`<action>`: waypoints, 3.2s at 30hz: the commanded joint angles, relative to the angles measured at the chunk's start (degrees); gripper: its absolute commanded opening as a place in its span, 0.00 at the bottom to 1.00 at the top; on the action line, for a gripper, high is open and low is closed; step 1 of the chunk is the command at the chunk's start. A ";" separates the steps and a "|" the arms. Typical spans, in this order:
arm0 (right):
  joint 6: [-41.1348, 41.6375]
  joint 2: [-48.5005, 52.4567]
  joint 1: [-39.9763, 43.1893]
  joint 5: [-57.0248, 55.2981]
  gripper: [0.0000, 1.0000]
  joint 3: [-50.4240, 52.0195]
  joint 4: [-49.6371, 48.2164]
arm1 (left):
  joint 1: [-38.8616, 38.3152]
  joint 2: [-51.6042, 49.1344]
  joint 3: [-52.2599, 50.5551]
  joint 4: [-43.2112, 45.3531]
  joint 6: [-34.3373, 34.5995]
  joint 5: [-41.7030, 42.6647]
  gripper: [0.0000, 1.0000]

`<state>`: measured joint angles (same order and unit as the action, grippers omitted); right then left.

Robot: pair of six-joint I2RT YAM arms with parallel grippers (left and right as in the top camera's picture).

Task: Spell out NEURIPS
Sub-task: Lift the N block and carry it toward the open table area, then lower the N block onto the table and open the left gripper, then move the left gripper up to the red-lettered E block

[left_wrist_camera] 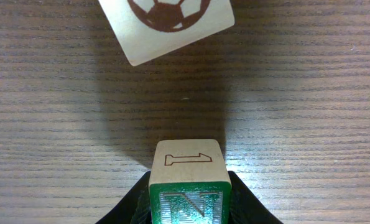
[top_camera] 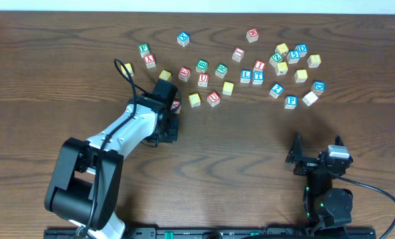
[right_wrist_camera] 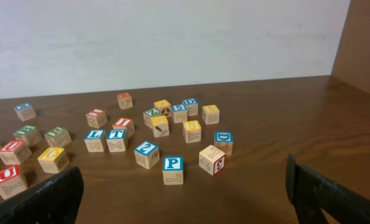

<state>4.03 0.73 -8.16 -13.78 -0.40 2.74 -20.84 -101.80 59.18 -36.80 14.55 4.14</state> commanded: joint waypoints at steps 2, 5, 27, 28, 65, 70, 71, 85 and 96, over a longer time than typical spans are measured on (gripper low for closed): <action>-0.48 -0.09 -0.07 0.02 0.99 0.09 0.26 | -0.09 -0.98 -0.90 0.00 -0.52 -0.31 0.48; -0.48 -0.09 -0.07 0.00 0.99 0.09 0.26 | -0.09 -0.96 -0.90 0.00 -0.52 -0.31 0.54; -0.48 -0.09 -0.07 0.02 0.99 0.09 0.26 | -0.09 15.52 7.08 -4.96 -0.59 -0.28 0.80; -0.48 -0.09 -0.07 0.00 0.99 0.09 0.26 | -0.09 16.90 7.08 -5.07 -0.59 -0.28 0.81; -0.48 -0.02 -0.07 0.00 0.99 0.09 0.26 | -0.09 24.33 7.06 -8.39 -0.59 -0.33 0.98; -0.48 -0.02 -0.07 0.00 0.99 0.09 0.26 | -0.09 24.33 7.06 -9.18 -0.59 -0.33 0.98; -0.48 -0.02 -0.07 0.00 0.99 0.09 0.26 | -0.09 24.33 7.06 -9.22 -0.57 -0.33 0.98; -0.48 0.02 -0.07 0.00 0.99 0.09 0.26 | -0.15 16.70 8.76 -9.25 1.20 0.13 0.98; -0.48 0.04 -0.07 0.02 0.99 0.09 0.26 | -0.15 -5.60 34.71 -11.85 13.33 0.22 0.99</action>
<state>4.03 0.75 -8.16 -13.74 -0.40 2.76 -20.86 -103.92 85.52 -48.12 20.23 4.16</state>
